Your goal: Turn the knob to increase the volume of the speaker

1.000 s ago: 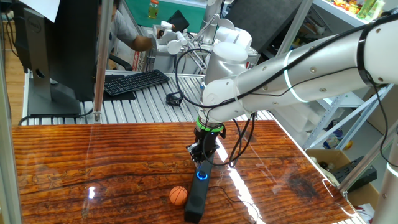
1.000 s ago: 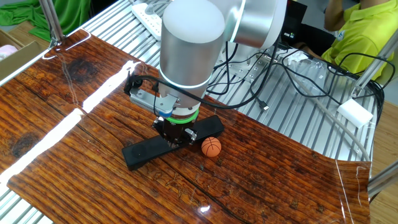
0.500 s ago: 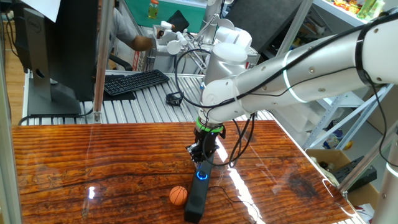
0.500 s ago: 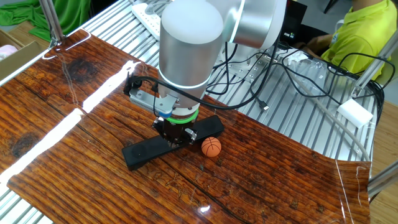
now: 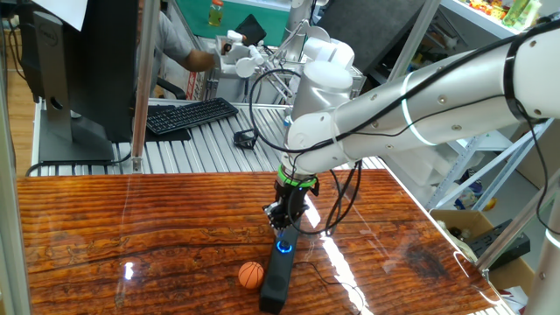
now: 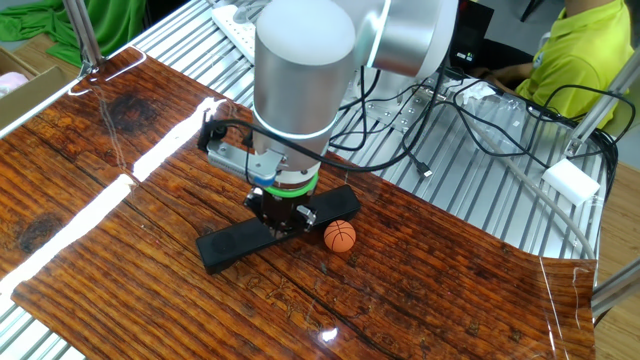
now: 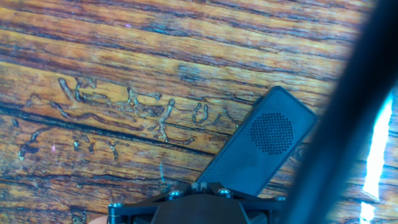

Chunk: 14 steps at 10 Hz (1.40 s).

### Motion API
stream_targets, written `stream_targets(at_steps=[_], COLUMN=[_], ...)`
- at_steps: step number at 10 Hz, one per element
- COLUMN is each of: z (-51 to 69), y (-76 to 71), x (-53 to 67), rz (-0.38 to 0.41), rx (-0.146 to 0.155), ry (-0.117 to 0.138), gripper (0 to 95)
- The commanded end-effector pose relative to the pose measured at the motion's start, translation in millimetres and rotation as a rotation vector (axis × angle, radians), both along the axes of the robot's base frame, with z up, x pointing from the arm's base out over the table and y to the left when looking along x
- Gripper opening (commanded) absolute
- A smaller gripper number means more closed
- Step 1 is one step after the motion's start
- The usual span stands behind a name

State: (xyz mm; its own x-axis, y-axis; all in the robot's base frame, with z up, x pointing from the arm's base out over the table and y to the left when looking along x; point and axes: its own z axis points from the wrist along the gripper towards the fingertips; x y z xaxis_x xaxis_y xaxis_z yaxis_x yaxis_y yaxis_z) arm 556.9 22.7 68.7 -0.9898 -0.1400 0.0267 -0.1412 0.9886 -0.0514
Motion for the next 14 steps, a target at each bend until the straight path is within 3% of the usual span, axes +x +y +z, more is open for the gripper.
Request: stream_targets(at_steps=[1,3,14], z=[-1.0,-1.0,-1.0], y=[0.1,0.1,0.1], x=[0.7,0.7,0.7], rz=[-0.01,-0.026,-0.052], rx=[0.007,0.012,-0.001], ry=[-0.001,-0.006,0.035], gripper=[0.0,0.0,0.0])
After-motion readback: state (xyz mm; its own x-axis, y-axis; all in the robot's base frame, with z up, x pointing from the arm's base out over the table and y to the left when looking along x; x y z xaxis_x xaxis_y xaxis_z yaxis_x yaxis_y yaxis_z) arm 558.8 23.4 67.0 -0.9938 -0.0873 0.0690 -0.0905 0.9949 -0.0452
